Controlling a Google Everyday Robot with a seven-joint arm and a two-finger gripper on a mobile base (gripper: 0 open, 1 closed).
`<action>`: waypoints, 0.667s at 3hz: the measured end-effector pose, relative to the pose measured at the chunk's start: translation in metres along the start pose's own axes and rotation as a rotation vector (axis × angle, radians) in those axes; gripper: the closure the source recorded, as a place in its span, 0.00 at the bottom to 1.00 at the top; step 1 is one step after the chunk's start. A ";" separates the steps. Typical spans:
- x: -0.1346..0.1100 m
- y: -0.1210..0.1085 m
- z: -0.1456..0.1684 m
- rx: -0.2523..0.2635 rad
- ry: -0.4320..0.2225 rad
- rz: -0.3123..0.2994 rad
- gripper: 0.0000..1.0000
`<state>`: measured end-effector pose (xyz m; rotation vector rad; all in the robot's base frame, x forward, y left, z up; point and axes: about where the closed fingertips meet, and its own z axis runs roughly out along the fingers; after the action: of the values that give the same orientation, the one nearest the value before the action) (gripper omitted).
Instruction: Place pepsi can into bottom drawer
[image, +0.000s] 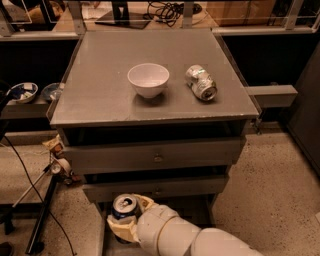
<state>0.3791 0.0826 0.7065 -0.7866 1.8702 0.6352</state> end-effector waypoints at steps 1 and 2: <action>0.007 -0.009 0.011 0.003 0.008 -0.005 1.00; 0.026 -0.022 0.043 -0.033 0.002 -0.032 1.00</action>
Offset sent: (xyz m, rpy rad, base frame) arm 0.0459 0.0090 -0.0484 -0.0055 -0.0245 0.0401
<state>0.4122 0.0930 0.6638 -0.8369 1.8494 0.6469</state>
